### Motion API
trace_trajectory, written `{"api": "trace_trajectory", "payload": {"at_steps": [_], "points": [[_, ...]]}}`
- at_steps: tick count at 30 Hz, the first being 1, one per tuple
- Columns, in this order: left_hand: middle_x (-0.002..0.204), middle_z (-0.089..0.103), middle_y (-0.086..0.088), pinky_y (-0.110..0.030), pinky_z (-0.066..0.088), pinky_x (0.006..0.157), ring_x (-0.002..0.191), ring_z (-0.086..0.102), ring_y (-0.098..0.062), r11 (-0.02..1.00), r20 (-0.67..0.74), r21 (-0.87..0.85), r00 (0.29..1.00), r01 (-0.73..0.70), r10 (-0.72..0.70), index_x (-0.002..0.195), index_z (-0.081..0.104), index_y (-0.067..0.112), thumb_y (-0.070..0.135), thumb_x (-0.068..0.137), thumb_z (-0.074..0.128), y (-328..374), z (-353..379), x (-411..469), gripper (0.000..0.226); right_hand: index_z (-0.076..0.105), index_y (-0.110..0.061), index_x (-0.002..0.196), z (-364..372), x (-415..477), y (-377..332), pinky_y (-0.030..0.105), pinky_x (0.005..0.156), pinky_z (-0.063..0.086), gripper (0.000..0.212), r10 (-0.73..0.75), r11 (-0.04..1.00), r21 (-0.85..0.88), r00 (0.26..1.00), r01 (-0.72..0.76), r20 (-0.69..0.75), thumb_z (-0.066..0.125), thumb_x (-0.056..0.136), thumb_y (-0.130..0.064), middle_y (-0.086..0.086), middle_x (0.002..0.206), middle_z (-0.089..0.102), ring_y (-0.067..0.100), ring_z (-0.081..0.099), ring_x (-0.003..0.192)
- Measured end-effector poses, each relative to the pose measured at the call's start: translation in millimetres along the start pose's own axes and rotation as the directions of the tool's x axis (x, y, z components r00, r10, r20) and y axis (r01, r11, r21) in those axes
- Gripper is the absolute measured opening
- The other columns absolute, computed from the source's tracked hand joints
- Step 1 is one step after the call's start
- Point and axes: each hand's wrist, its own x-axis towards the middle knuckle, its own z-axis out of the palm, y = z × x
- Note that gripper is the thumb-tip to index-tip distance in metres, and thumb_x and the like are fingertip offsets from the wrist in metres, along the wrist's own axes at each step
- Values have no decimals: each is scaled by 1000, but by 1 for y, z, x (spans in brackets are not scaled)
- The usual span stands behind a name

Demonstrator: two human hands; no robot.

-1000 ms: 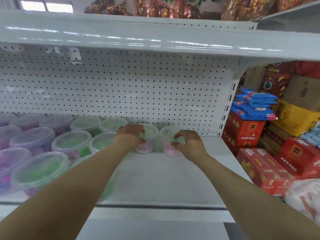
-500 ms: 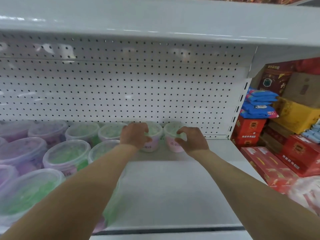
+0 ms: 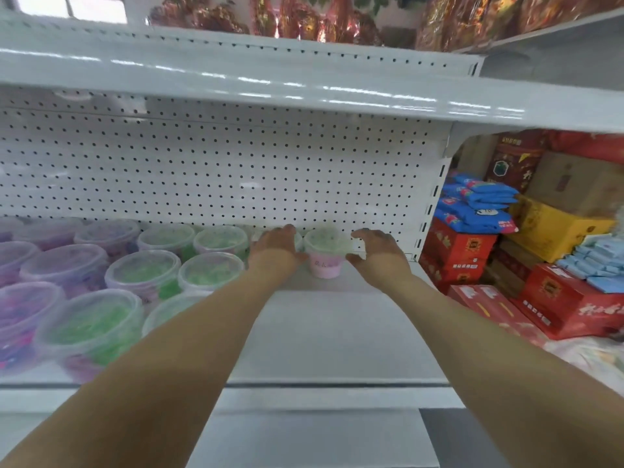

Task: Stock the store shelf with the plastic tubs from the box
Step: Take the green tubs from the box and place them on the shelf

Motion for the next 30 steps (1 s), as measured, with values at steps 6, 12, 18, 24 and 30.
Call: {"api": "trace_trajectory", "payload": {"at_steps": [6, 12, 18, 24, 30], "points": [[117, 57, -15, -45, 53, 83, 106, 56, -33, 987, -130, -158, 991, -35, 15, 131, 46, 10, 48, 89, 54, 64, -14, -95, 57, 43, -17, 142, -71, -71, 27, 37, 95, 44, 57, -2, 999, 48, 1000, 3, -22, 56, 95, -45, 16, 136, 49, 34, 53, 121], [116, 59, -17, -37, 51, 75, 99, 59, -34, 967, -168, -251, 986, -30, -13, 128, 48, 10, 52, 92, 49, 123, -1, -195, 56, 40, -19, 144, -123, -163, 73, 38, 95, 45, 62, -25, 998, 66, 999, 22, 35, 54, 93, -52, 14, 138, 49, 33, 51, 123], [123, 58, -18, -40, 46, 91, 113, 55, -35, 963, -134, -270, 990, 1, -38, 132, 49, 9, 54, 91, 50, 164, 40, -282, 61, 42, -17, 144, -137, -250, 120, 36, 99, 42, 61, -23, 998, 56, 995, 17, 97, 54, 94, -50, 13, 143, 48, 31, 49, 128], [124, 57, -16, -40, 45, 91, 112, 55, -34, 970, 5, -240, 999, 47, -47, 131, 49, 10, 53, 92, 49, 173, 101, -337, 58, 45, -17, 141, -110, -316, 163, 37, 97, 44, 59, 83, 994, 57, 977, -96, 199, 54, 93, -51, 12, 141, 50, 31, 50, 127], [126, 58, -14, -39, 45, 94, 114, 56, -32, 967, 238, -218, 968, 128, -75, 131, 49, 11, 56, 91, 50, 154, 190, -374, 60, 46, -12, 141, -49, -375, 203, 35, 101, 40, 58, 216, 966, 57, 910, -251, 353, 55, 95, -47, 13, 143, 49, 31, 50, 127]]}}
